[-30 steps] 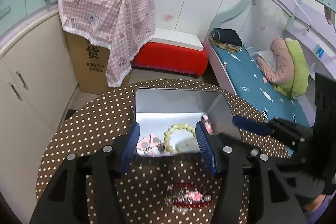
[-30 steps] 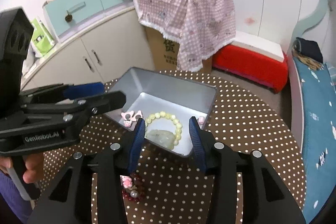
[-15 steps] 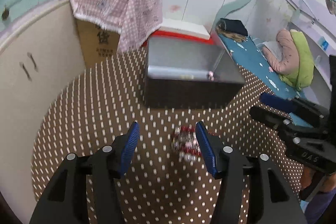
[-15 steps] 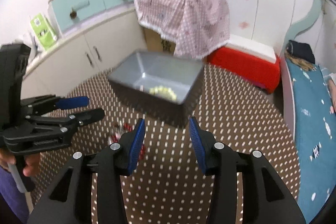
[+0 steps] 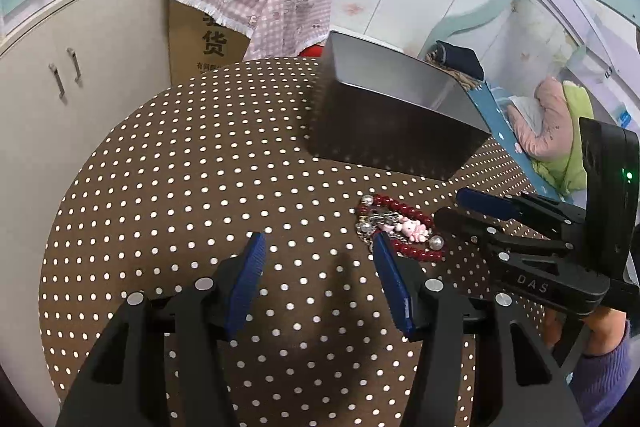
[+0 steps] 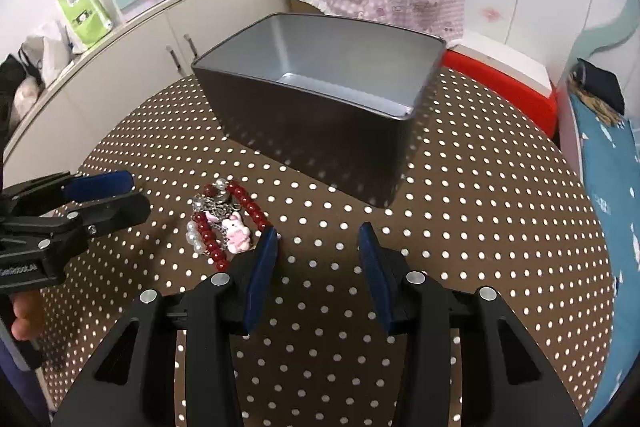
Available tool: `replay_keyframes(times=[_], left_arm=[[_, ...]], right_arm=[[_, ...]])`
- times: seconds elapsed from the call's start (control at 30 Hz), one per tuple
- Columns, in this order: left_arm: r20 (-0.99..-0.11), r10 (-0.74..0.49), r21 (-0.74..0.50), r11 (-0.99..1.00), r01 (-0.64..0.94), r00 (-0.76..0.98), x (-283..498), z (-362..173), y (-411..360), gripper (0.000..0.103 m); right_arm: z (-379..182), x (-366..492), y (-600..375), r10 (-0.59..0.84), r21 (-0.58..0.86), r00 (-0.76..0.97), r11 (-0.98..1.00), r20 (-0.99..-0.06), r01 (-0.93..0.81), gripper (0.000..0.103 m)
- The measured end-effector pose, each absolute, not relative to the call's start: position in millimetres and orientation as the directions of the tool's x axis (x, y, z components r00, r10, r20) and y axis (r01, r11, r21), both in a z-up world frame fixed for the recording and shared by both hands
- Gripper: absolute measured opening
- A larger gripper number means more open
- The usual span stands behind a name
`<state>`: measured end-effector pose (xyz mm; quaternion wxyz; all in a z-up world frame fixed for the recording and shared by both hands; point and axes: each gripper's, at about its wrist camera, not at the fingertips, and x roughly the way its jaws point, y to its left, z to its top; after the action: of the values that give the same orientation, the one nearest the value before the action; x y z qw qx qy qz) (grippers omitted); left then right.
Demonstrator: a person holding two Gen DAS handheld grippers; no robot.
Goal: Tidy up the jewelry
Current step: 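Open both tools and move them back to the red bead bracelet, then grasp the red bead bracelet with the right tool and lift it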
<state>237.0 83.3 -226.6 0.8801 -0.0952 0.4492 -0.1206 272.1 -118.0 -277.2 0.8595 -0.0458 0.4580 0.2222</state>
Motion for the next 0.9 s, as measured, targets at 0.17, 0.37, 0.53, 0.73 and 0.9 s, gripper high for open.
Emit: replay_keyframes(times=[0.17, 0.37, 0.53, 0.73, 0.9], left_arm=[[-0.762, -0.308, -0.292, 0.949, 0.122, 0.570, 235.2, -226.9, 89.4, 0.054], [-0.762, -0.313, -0.298, 0.947, 0.122, 0.567, 240.6, -227.0, 92.7, 0.054], [-0.757, -0.314, -0.308, 0.945, 0.110, 0.573, 244.3, -224.4, 97.2, 0.054], [-0.751, -0.317, -0.317, 0.943, 0.105, 0.579, 245.6, -219.5, 103.3, 0.054], [-0.745, -0.330, -0.322, 0.939, 0.121, 0.579, 243.2, -217.0, 98.0, 0.054]], right_arm=[[-277.6, 272.7, -104.5, 0.335, 0.106, 0.464, 0.886, -0.820, -0.452, 0.039], [-278.2, 269.8, -95.1, 0.334, 0.092, 0.438, 0.869, -0.835, -0.487, 0.008], [-269.9, 260.0, -94.1, 0.343, 0.080, 0.466, 0.865, -0.815, -0.496, 0.008], [-215.9, 239.9, -104.9, 0.390, 0.084, 0.547, 0.862, -0.741, -0.500, 0.008], [-178.6, 227.3, -117.0, 0.402, 0.066, 0.612, 0.866, -0.681, -0.496, 0.008]])
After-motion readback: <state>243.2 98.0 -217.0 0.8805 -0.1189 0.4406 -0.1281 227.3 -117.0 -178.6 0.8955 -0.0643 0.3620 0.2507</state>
